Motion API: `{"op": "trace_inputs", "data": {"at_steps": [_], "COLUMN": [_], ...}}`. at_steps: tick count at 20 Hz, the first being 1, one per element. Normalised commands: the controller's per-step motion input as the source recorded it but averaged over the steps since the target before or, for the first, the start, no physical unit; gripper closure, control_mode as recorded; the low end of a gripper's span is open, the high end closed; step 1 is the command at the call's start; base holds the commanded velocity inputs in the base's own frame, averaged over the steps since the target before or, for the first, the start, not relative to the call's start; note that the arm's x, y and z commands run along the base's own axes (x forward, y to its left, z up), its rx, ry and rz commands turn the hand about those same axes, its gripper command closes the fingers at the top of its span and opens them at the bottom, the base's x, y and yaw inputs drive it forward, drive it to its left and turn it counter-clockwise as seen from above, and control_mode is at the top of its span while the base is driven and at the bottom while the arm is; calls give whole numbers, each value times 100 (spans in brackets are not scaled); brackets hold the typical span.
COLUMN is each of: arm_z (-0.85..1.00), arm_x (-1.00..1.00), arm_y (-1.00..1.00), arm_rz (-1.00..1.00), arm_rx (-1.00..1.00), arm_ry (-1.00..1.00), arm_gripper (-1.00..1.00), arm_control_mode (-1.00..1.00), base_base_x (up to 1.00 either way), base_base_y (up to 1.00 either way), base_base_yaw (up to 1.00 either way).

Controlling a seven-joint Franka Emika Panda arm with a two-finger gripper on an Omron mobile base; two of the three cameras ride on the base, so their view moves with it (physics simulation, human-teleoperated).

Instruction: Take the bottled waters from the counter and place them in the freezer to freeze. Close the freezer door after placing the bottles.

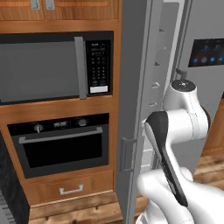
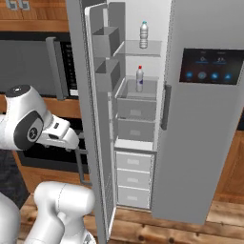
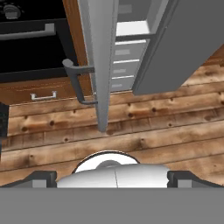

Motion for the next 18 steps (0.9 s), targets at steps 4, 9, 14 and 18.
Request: {"op": "trace_inputs", "data": {"at_steps": [4, 9, 14, 18], "arm_z": [-3, -2, 0, -6], "arm_x": [9, 63, 86, 64], "arm_y": [6, 30, 17, -2], "arm_rz": [-2, -16, -19, -16], "arm_rx": [0, -2, -7, -8], "arm_ry": [0, -3, -4, -4], "arm_gripper": [-100, -100, -100, -100], "arm_control_mode": [-100, -100, -100, -100], "base_base_x": [1, 0, 0, 0], "base_base_y": [3, 0, 0, 0], "base_base_yaw": [0, 0, 0, 0]}}
